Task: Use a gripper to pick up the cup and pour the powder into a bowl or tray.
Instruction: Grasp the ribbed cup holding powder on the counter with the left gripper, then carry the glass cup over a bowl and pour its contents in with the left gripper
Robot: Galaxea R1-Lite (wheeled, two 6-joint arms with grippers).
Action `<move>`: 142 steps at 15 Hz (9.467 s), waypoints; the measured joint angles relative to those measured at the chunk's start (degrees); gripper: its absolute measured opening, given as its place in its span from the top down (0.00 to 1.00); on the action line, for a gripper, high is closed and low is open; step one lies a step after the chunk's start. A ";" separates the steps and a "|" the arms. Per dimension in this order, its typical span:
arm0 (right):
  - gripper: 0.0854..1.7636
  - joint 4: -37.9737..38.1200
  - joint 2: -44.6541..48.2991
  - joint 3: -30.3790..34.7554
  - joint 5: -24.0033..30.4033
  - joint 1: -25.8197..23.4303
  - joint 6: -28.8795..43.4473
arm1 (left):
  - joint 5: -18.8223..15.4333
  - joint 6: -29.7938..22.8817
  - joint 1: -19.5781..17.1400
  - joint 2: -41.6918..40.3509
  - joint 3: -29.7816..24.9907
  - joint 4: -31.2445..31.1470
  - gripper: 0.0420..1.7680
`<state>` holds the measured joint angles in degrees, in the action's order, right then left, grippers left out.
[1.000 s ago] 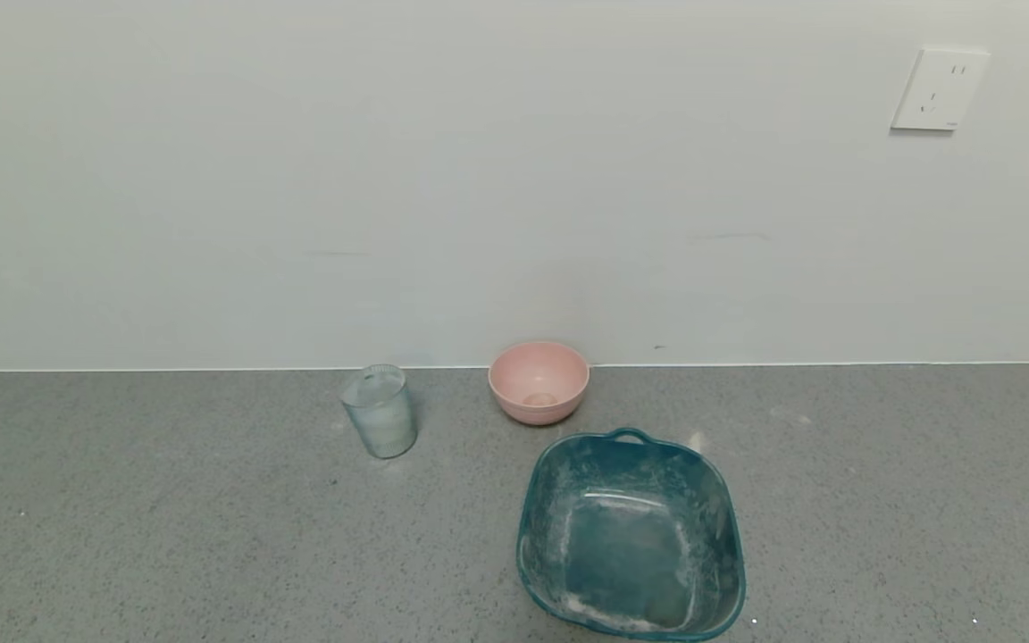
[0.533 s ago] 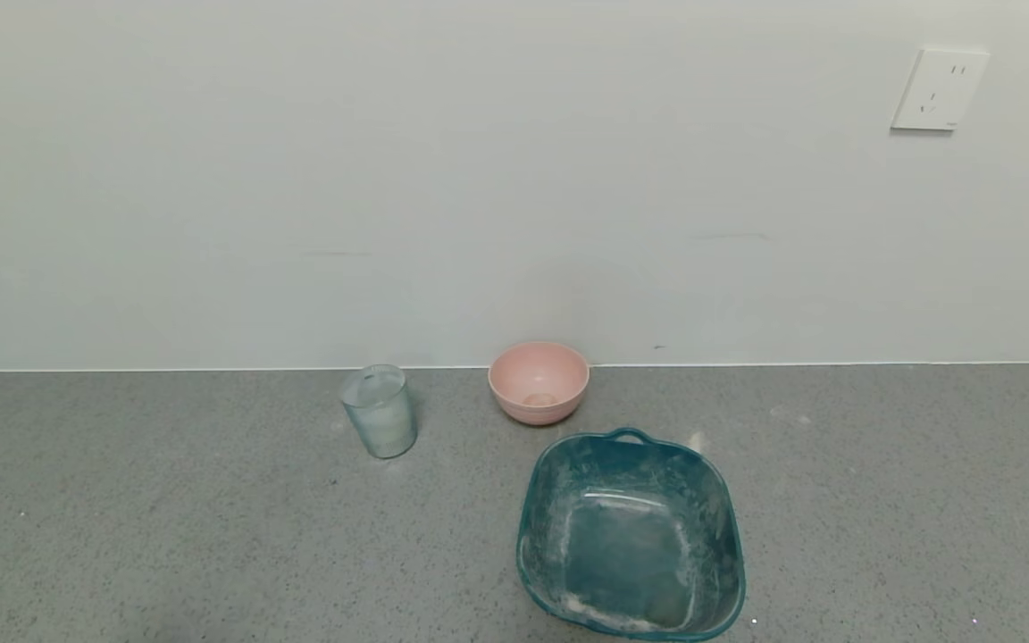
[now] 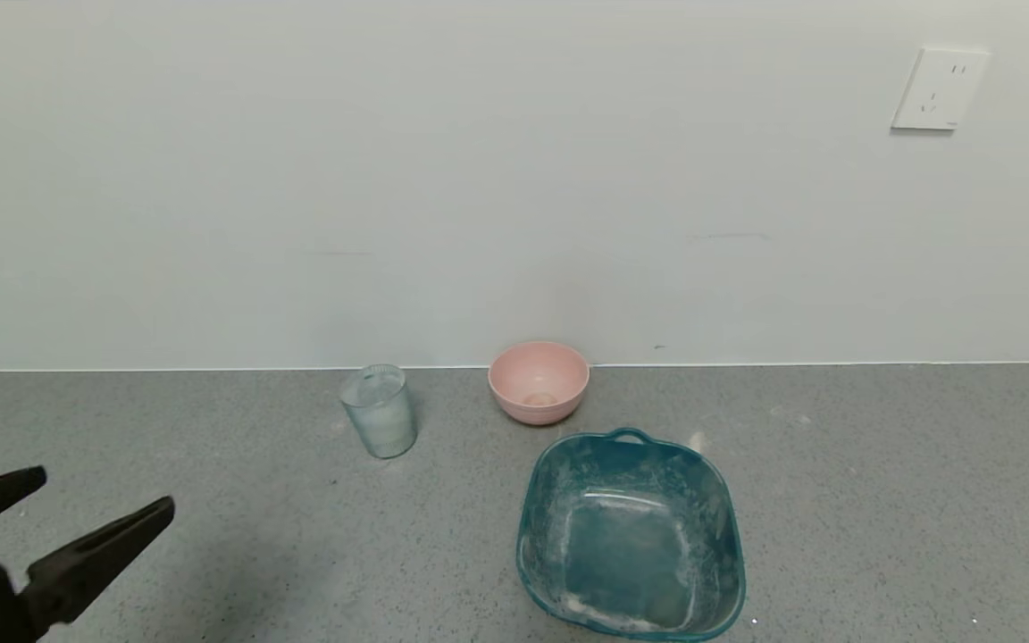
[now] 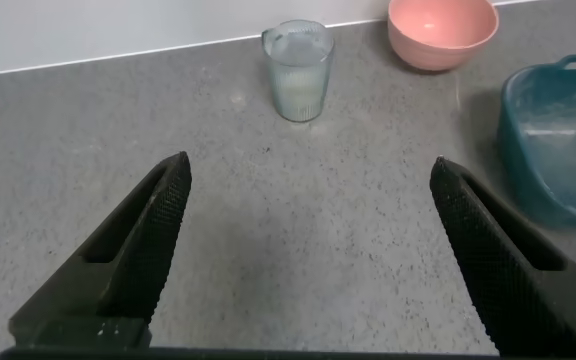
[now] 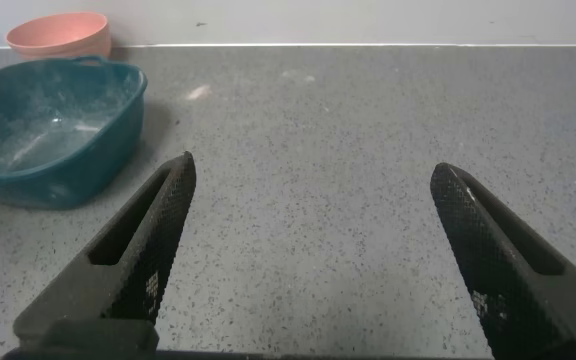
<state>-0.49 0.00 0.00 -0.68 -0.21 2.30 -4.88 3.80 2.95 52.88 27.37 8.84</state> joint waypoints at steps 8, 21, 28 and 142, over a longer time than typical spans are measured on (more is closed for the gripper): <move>0.03 -0.02 0.00 0.00 -0.02 0.02 -0.02 | 0.04 -0.15 0.05 30.79 0.17 17.13 0.03; 0.03 -0.04 0.00 0.00 0.00 -0.01 -0.05 | -0.27 -0.37 3.39 56.54 -4.16 50.29 0.03; 0.03 -0.02 0.00 0.00 -0.02 0.00 -0.05 | -0.18 -1.74 3.74 67.68 -7.03 69.58 0.03; 0.03 -0.02 0.00 0.00 0.00 0.02 -0.05 | 23.22 16.23 20.18 61.54 30.26 29.48 0.30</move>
<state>-0.51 0.00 0.00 -0.68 -0.18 2.26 18.35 20.03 23.13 114.42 57.62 38.32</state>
